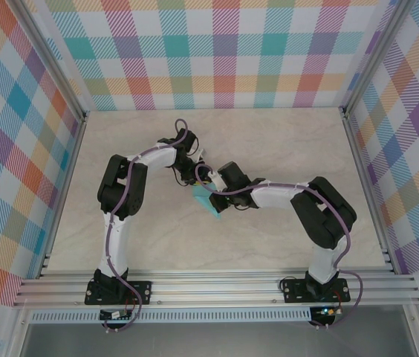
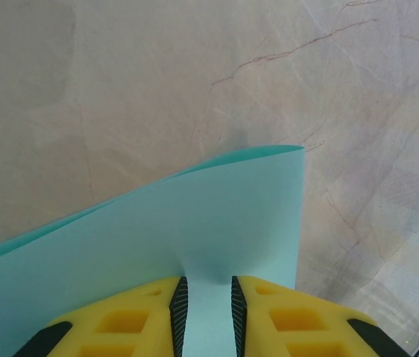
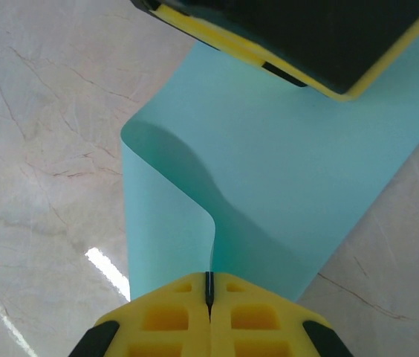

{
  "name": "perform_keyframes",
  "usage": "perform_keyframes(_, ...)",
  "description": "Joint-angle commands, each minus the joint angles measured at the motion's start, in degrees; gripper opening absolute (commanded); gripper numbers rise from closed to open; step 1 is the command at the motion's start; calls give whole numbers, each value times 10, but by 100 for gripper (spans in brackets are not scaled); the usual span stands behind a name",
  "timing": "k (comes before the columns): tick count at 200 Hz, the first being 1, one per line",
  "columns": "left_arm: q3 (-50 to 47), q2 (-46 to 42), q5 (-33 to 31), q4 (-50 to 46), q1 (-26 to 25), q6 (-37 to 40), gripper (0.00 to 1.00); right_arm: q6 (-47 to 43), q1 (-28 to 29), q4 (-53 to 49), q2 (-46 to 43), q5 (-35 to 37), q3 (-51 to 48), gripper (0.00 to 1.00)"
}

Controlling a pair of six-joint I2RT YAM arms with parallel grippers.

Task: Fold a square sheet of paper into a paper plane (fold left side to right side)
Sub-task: Third fold the triangle at the center of the table.

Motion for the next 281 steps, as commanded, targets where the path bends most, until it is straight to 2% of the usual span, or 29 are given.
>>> perform_keyframes(1,0,20,-11,-27,-16,9,25,18,-5,-11,17,-12,18,0)
perform_keyframes(281,-2,24,-15,-25,-21,7,23,32,-10,-12,12,12,21,0)
